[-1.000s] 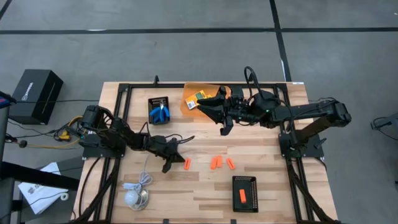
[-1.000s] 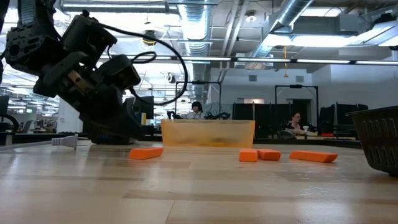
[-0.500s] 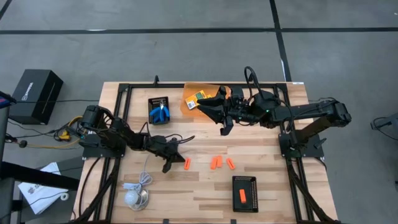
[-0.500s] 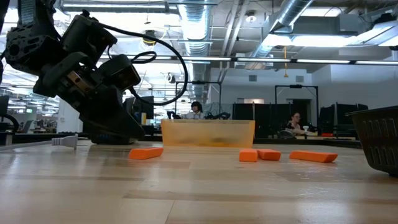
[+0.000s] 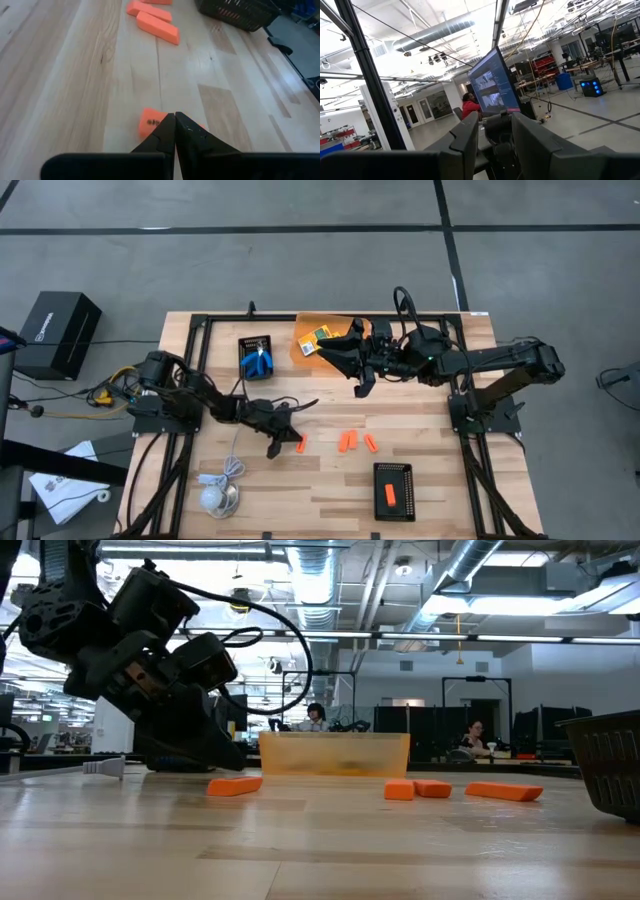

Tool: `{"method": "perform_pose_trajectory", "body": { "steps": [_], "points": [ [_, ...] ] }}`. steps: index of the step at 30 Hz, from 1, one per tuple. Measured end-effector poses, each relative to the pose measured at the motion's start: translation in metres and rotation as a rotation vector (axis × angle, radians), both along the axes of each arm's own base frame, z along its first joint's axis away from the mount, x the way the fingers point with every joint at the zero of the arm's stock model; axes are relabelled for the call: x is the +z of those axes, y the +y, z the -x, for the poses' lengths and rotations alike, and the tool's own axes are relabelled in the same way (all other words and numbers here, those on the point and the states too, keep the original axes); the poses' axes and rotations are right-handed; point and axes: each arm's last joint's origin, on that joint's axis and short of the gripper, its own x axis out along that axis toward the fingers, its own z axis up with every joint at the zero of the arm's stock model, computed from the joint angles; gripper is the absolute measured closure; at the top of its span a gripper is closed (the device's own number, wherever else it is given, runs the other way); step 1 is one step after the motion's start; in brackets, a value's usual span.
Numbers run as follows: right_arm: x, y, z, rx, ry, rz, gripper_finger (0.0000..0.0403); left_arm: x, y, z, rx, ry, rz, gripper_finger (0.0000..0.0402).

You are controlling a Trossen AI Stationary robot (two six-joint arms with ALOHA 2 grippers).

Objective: Pick & Place School Supplies
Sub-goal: Put the eraser into the bottom black bin

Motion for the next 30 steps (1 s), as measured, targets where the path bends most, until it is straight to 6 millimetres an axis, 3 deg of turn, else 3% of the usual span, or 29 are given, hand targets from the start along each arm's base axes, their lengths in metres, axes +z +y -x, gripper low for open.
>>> {"method": "perform_pose_trajectory", "body": {
  "steps": [7, 30],
  "points": [
    [-0.0001, 0.0, 0.0, 0.0, 0.001, 0.0, 0.0291, -0.008, -0.001, -0.0018, -0.028, 0.023, 0.015, 0.0399],
    [-0.0004, 0.0, -0.0001, 0.0, 0.005, 0.0, 0.0291, -0.0068, 0.0004, 0.005, -0.046, 0.072, 0.015, 0.0399]
  ]
}}
